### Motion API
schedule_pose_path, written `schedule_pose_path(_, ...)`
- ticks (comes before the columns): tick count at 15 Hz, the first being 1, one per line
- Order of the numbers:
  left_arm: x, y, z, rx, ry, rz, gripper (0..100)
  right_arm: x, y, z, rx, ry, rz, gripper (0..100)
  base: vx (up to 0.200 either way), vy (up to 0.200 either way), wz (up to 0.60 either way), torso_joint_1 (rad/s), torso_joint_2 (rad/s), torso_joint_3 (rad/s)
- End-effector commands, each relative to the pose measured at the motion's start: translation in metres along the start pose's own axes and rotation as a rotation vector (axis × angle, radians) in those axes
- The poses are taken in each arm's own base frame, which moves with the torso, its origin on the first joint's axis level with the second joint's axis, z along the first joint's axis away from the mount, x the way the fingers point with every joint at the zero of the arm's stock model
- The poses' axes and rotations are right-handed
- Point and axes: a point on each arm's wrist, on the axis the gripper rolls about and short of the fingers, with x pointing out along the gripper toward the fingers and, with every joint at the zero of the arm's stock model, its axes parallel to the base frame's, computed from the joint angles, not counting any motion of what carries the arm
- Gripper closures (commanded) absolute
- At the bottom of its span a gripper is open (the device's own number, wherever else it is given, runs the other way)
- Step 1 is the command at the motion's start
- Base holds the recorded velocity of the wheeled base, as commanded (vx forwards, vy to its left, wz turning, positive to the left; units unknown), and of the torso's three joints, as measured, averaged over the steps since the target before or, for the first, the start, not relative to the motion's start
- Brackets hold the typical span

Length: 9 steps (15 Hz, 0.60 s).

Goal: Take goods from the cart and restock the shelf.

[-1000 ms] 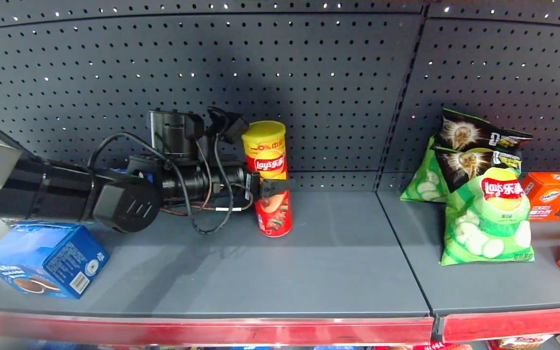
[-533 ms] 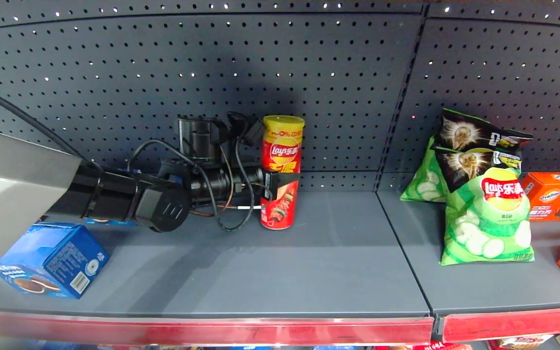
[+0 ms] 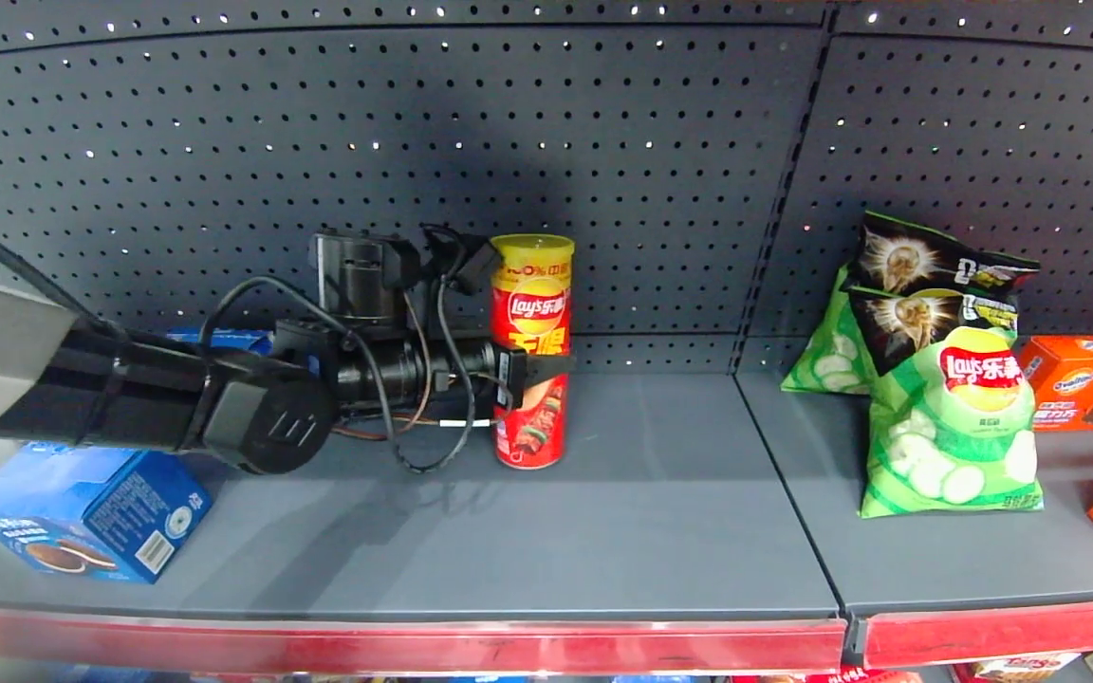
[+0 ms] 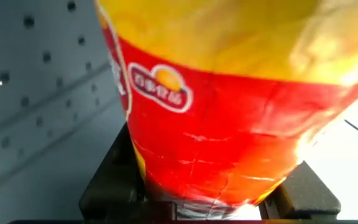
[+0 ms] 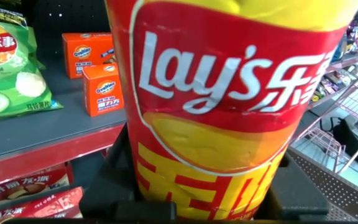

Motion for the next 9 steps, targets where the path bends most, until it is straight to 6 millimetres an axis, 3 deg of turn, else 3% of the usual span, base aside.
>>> schedule_pose_path(1, -0.038, -0.024, 0.008, 0.02, -0.026, -0.013, 100, -0.001, -0.001, -0.001, 0.002, -0.004, 0.002, 100, 0.0, 0.0, 0.0, 0.0, 0.0, 0.0)
schedule_pose_path(3, -0.069, -0.051, 0.0, 0.023, -0.011, -0.048, 100, -0.002, -0.001, -0.001, 0.004, -0.007, 0.001, 100, 0.0, 0.0, 0.0, 0.0, 0.0, 0.0)
schedule_pose_path(5, -0.097, -0.067, -0.011, 0.019, 0.004, -0.054, 100, -0.004, -0.002, -0.005, 0.003, -0.005, 0.007, 100, 0.0, 0.0, 0.0, 0.0, 0.0, 0.0)
schedule_pose_path(9, -0.128, -0.075, -0.033, -0.004, 0.041, -0.037, 100, -0.008, -0.004, -0.01, 0.002, -0.002, 0.015, 100, 0.0, 0.0, 0.0, 0.0, 0.0, 0.0)
